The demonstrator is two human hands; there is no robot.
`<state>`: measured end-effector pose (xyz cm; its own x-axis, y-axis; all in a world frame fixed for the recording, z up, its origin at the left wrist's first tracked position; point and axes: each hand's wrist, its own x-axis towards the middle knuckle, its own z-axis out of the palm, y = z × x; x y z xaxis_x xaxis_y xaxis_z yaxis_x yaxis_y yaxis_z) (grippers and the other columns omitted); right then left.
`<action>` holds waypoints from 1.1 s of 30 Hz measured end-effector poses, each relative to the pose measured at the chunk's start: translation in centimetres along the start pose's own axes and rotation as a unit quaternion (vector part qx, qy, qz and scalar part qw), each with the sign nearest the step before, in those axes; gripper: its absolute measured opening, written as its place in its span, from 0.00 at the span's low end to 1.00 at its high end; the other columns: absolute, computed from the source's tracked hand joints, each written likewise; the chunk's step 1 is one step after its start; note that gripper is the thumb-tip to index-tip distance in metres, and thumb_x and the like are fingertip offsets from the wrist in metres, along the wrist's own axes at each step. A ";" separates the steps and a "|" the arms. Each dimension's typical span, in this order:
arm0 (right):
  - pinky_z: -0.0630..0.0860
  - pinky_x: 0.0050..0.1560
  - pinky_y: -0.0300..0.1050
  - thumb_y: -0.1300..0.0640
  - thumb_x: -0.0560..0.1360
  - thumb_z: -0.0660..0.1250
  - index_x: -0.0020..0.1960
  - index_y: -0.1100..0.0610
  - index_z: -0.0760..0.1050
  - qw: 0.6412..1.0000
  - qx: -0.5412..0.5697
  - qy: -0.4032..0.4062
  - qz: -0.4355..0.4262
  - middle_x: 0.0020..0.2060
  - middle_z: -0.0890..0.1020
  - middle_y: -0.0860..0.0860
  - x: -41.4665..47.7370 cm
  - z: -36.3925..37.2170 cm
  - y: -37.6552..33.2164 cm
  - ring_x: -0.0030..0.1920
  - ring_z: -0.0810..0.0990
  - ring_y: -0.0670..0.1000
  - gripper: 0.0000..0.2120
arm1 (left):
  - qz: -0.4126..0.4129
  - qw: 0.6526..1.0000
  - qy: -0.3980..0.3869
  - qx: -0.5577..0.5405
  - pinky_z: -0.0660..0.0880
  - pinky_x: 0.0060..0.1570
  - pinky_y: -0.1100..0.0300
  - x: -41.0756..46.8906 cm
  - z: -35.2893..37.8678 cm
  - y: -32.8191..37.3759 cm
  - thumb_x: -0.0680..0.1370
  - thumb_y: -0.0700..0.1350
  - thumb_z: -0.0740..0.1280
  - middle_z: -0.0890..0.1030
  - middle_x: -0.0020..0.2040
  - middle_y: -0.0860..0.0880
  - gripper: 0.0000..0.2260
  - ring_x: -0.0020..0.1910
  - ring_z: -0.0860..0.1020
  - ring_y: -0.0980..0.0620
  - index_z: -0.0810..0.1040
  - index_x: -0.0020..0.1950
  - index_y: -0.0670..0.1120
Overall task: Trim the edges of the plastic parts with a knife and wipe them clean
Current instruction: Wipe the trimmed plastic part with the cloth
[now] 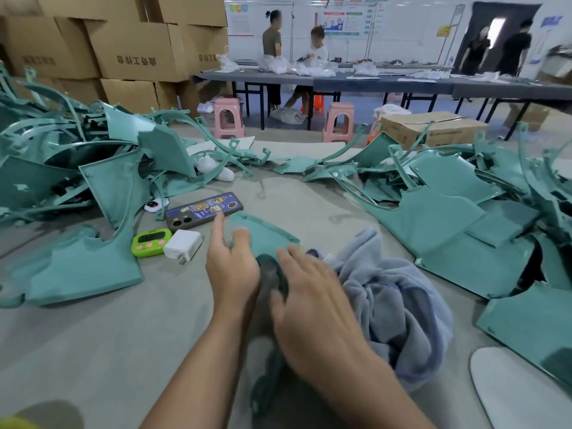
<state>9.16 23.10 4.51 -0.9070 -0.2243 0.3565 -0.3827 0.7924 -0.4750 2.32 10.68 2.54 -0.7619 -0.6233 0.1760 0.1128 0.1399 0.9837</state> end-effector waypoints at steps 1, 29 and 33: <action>0.51 0.77 0.42 0.54 0.78 0.63 0.81 0.52 0.55 0.998 -0.002 -0.058 0.020 0.80 0.60 0.52 -0.2 1.0 0.0 0.79 0.57 0.52 0.34 | 0.007 1.000 -0.018 -0.016 0.75 0.59 0.62 -0.2 -0.1 0.0 0.78 0.50 0.62 0.81 0.59 0.64 0.27 0.57 0.79 0.60 0.67 0.78 0.55; 0.76 0.31 0.40 0.69 0.63 0.64 0.56 0.77 0.77 0.781 0.556 -0.237 0.157 0.43 0.77 0.66 3.0 -8.5 7.6 0.32 0.83 0.53 0.22 | 0.049 0.992 -0.074 -0.093 0.72 0.35 0.50 -1.7 -1.3 0.9 0.79 0.56 0.59 0.77 0.27 0.46 0.18 0.30 0.74 0.49 0.80 0.37 0.49; 0.80 0.37 0.39 0.72 0.65 0.61 0.52 0.60 0.85 0.820 0.500 -0.259 0.098 0.49 0.86 0.61 2.7 -12.0 6.7 0.40 0.87 0.54 0.21 | -0.007 0.936 -0.287 -0.201 0.81 0.52 0.54 -2.5 -0.3 4.2 0.77 0.57 0.63 0.86 0.57 0.52 0.17 0.56 0.83 0.53 0.82 0.61 0.51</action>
<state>6.27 34.55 11.93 -0.8220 -0.5649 -0.0722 0.0618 0.0376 -0.9974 4.87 12.57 6.23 -0.9692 -0.0901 0.2291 0.2444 -0.2384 0.9399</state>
